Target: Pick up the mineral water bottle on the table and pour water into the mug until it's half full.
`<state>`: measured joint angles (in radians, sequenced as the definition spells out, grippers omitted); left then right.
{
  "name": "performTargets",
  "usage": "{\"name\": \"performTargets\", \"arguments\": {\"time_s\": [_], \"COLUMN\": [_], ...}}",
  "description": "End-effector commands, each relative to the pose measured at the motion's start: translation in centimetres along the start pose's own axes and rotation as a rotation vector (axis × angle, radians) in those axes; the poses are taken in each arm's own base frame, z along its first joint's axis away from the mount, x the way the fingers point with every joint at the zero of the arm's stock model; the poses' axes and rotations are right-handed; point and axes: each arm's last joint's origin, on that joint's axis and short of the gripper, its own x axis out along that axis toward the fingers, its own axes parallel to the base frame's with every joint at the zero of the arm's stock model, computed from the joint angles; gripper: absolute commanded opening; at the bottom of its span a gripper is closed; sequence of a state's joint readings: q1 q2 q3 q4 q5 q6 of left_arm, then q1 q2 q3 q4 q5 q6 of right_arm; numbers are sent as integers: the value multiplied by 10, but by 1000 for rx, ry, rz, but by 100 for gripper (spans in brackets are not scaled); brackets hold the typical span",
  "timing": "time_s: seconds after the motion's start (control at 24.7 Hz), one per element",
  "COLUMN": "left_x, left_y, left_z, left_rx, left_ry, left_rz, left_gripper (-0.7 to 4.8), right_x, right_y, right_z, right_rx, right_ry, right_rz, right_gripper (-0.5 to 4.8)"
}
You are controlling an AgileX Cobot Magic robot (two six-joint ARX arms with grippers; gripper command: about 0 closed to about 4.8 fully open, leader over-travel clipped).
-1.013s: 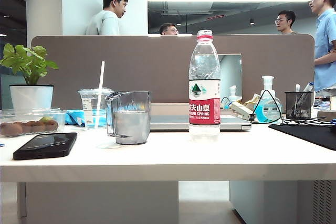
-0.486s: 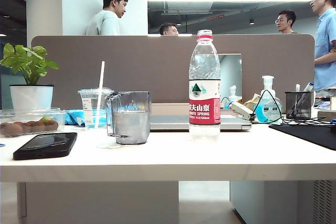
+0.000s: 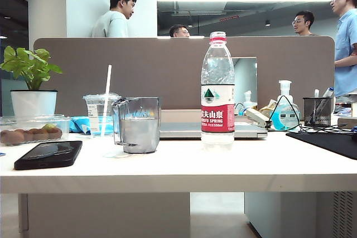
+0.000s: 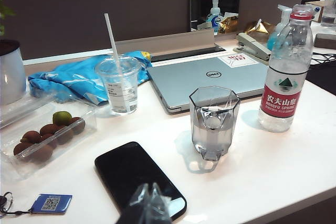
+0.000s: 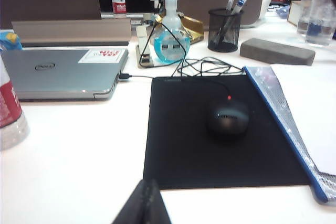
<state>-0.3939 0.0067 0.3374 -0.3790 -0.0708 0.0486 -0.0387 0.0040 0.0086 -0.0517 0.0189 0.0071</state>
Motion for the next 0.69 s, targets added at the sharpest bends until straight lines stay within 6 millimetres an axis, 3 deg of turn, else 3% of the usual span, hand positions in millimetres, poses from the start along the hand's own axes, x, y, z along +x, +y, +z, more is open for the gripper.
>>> {"name": "performTargets", "arguments": {"time_s": [0.04,0.69], "left_x": [0,0], "left_y": [0,0], "left_z": [2,2], "left_rx": [-4,-4], "left_ry": [-14,-14], "left_rz": [-4,-4], "left_gripper": [-3,-4], "right_x": [0,0], "right_y": [1,1], "right_z": [-4,-13], "right_rx": [0,-1], "right_ry": [21,115], "right_rz": [23,22], "right_gripper": [-5,-5]}}
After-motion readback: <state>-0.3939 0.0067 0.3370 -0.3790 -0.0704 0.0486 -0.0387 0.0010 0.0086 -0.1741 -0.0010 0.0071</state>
